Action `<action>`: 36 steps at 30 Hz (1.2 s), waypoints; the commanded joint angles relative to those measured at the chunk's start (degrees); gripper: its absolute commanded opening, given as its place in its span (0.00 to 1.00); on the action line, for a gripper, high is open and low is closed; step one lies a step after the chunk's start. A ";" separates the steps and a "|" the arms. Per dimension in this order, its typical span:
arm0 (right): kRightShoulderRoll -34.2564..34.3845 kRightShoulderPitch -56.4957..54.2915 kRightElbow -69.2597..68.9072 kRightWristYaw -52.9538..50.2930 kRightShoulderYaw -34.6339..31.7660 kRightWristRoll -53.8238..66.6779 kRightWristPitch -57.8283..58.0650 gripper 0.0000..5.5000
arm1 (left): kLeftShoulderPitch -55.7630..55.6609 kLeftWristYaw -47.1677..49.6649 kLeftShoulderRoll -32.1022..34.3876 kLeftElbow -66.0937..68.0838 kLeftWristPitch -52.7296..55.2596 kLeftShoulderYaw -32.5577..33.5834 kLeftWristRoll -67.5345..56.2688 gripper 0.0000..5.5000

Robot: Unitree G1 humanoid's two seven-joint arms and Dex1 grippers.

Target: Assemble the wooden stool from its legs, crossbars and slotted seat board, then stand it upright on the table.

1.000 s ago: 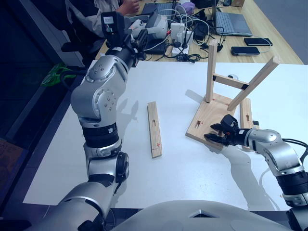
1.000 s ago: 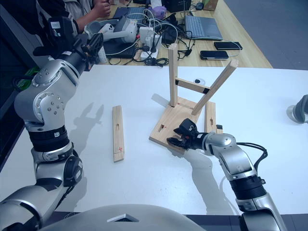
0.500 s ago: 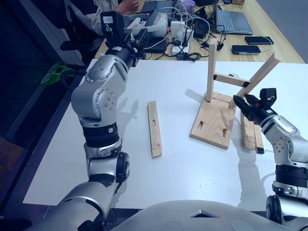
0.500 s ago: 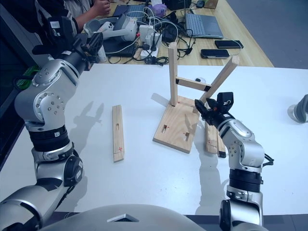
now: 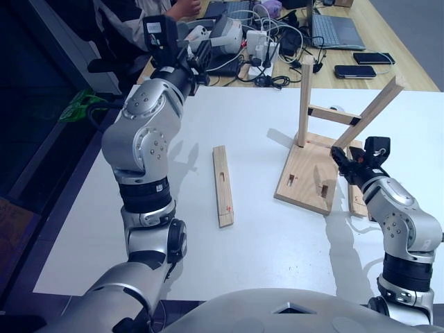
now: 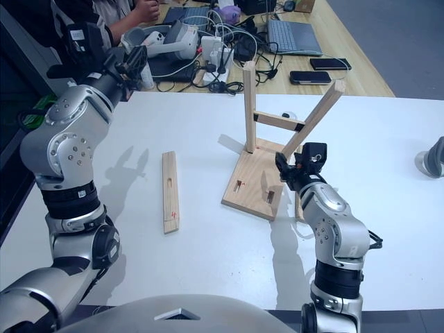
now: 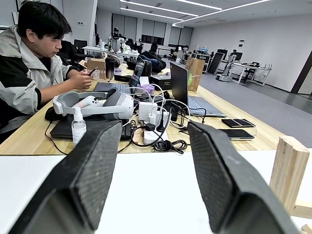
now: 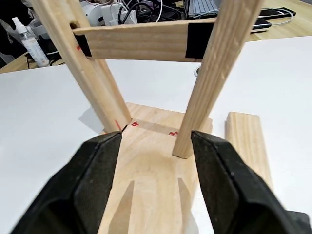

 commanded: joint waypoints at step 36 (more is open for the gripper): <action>-25.78 -11.89 20.72 39.61 17.93 -3.47 -4.42 0.48 | 8.14 -30.40 24.28 0.92 8.08 -23.65 1.38 0.46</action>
